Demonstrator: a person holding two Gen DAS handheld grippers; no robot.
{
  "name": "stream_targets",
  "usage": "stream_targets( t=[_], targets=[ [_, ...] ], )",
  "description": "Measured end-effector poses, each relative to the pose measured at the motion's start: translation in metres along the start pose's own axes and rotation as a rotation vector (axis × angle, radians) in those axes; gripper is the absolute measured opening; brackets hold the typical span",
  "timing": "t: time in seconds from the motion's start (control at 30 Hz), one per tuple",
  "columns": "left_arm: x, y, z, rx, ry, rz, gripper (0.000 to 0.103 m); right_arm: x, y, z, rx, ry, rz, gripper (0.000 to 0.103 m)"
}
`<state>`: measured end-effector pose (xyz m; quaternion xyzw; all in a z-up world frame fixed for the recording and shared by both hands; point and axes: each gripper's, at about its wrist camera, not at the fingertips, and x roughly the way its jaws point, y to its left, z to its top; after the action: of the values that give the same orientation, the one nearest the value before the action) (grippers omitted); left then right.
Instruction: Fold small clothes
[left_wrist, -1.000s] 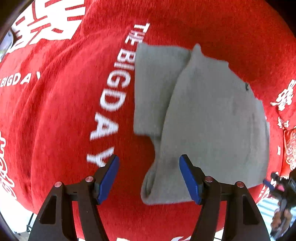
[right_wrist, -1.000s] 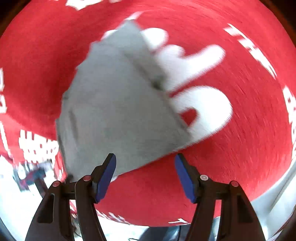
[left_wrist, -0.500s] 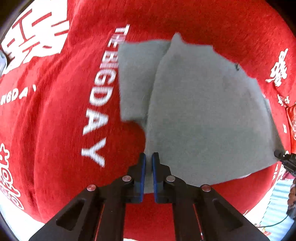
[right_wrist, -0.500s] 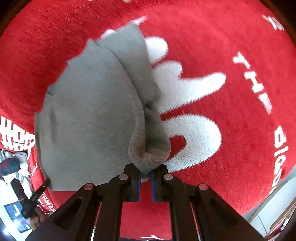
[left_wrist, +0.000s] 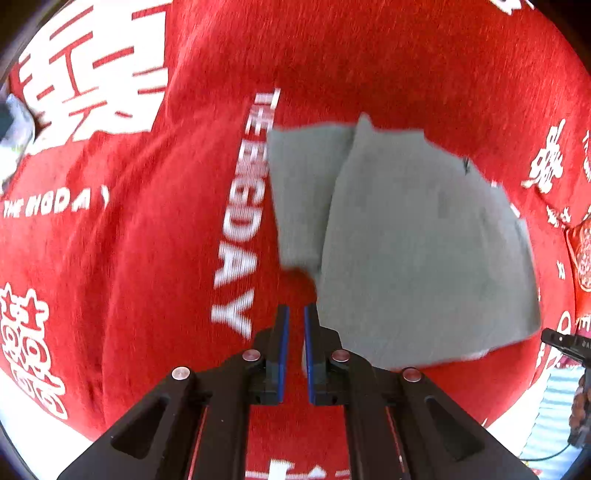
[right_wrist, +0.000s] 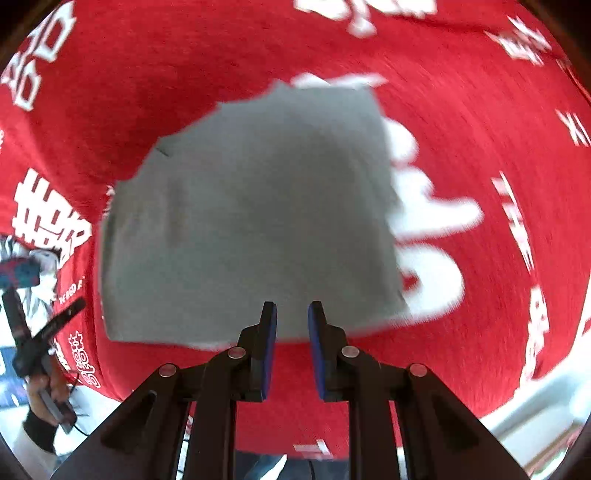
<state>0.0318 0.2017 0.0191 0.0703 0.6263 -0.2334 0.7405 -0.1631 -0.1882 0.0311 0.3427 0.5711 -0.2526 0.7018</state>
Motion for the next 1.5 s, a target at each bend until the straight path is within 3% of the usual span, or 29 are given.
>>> stream_targets(
  t=[0.2, 0.3, 0.4, 0.43, 0.53, 0.73, 0.93, 1.17, 1.2, 1.23, 1.27, 1.3, 1.5],
  targets=[
    [0.032, -0.031, 0.059, 0.026, -0.049, -0.019, 0.009, 0.024, 0.014, 0.045, -0.035, -0.037, 0.002, 0.021],
    [0.058, -0.040, 0.073, 0.015, -0.033, -0.019, 0.009, 0.036, 0.018, 0.050, -0.040, -0.035, -0.021, 0.021],
    [0.081, -0.041, 0.077, 0.000, 0.014, 0.035, 0.009, 0.055, 0.002, 0.053, -0.019, 0.013, -0.064, 0.021],
    [0.085, -0.039, 0.076, -0.009, 0.018, 0.047, 0.009, 0.057, -0.006, 0.051, 0.005, 0.018, -0.057, 0.016],
    [0.084, -0.029, 0.076, -0.054, 0.019, 0.008, 0.009, 0.050, -0.022, 0.048, 0.079, 0.001, -0.018, 0.015],
    [0.069, -0.028, 0.070, -0.030, 0.036, 0.043, 0.009, 0.032, -0.027, 0.035, 0.124, 0.004, 0.007, 0.018],
    [0.055, -0.031, 0.060, -0.017, 0.028, 0.054, 0.009, 0.031, 0.004, 0.023, 0.085, 0.037, 0.069, 0.018],
    [0.038, -0.016, 0.040, -0.053, 0.006, 0.069, 0.009, 0.064, 0.090, 0.032, -0.040, 0.086, 0.211, 0.018],
    [0.038, -0.013, 0.038, -0.058, 0.006, 0.077, 0.017, 0.069, 0.104, 0.036, -0.056, 0.089, 0.228, 0.018],
    [0.038, -0.010, 0.037, -0.063, 0.010, 0.083, 0.066, 0.077, 0.123, 0.043, -0.077, 0.091, 0.252, 0.018],
    [0.038, -0.007, 0.035, -0.070, 0.016, 0.092, 0.094, 0.083, 0.137, 0.046, -0.095, 0.091, 0.269, 0.018],
    [0.034, -0.003, 0.033, -0.088, -0.007, 0.131, 0.101, 0.088, 0.150, 0.050, -0.111, 0.091, 0.283, 0.018],
    [0.031, 0.017, 0.030, -0.120, -0.020, 0.168, 0.102, 0.128, 0.227, 0.079, -0.179, 0.066, 0.321, 0.018]
  ],
)
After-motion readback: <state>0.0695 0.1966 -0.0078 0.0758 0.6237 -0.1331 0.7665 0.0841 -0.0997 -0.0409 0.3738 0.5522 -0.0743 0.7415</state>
